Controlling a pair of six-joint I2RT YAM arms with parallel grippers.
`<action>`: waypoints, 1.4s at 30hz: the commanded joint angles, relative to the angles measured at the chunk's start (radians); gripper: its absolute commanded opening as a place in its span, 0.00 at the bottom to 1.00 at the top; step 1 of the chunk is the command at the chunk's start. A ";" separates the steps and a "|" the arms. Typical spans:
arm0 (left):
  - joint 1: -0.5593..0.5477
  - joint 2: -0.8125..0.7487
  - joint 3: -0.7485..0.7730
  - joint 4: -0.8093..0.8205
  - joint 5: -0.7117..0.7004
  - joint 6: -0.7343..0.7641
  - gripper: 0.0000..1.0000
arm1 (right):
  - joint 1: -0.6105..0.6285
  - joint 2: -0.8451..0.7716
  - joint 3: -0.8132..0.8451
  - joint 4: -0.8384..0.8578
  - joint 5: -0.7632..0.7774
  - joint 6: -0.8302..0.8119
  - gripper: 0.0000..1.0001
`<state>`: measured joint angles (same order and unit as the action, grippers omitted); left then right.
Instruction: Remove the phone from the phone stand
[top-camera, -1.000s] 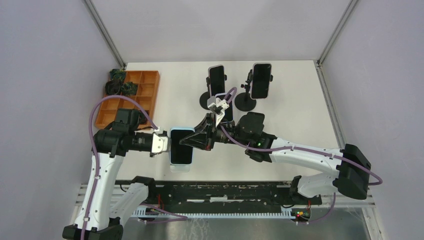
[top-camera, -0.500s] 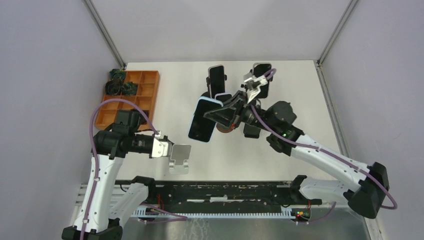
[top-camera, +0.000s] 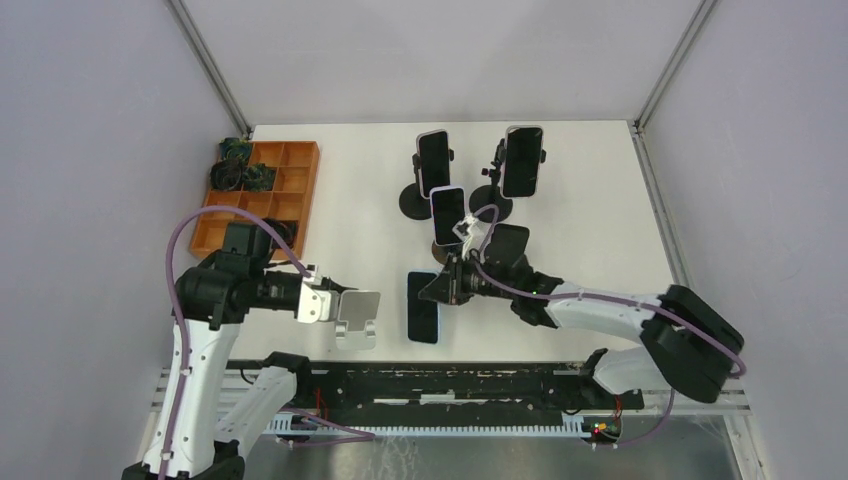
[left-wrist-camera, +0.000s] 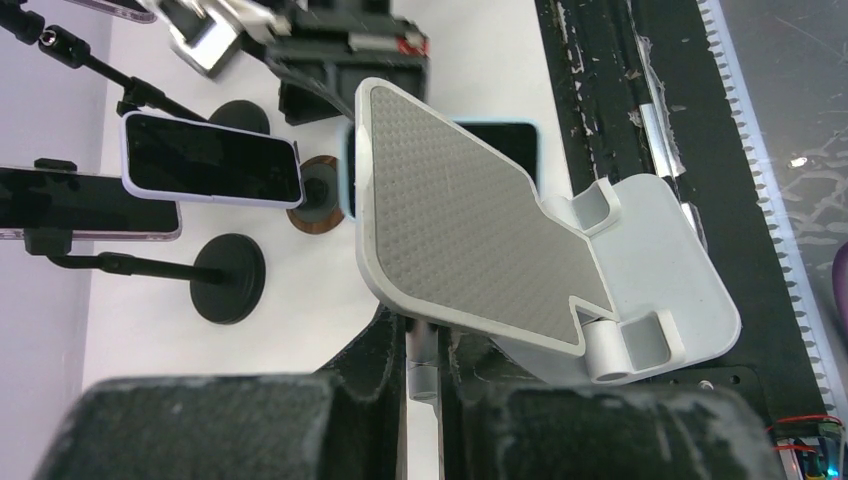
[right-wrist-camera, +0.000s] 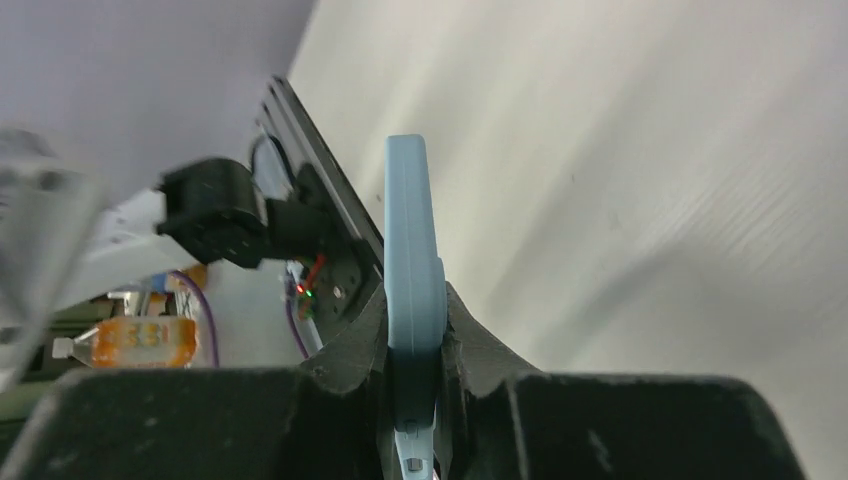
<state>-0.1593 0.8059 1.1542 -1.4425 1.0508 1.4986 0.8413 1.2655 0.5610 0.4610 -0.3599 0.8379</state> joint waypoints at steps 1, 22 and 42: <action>-0.003 -0.013 0.035 -0.002 0.053 0.007 0.02 | 0.093 0.122 0.063 0.150 0.035 0.064 0.00; -0.003 -0.034 -0.002 -0.009 0.063 0.017 0.02 | 0.114 0.594 0.236 0.273 0.112 0.165 0.04; -0.003 -0.027 -0.007 -0.010 0.079 0.028 0.02 | 0.137 0.487 0.259 -0.092 0.354 0.051 0.91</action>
<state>-0.1593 0.7761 1.1439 -1.4574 1.0599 1.4986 0.9665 1.8088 0.7856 0.4831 -0.0975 0.9401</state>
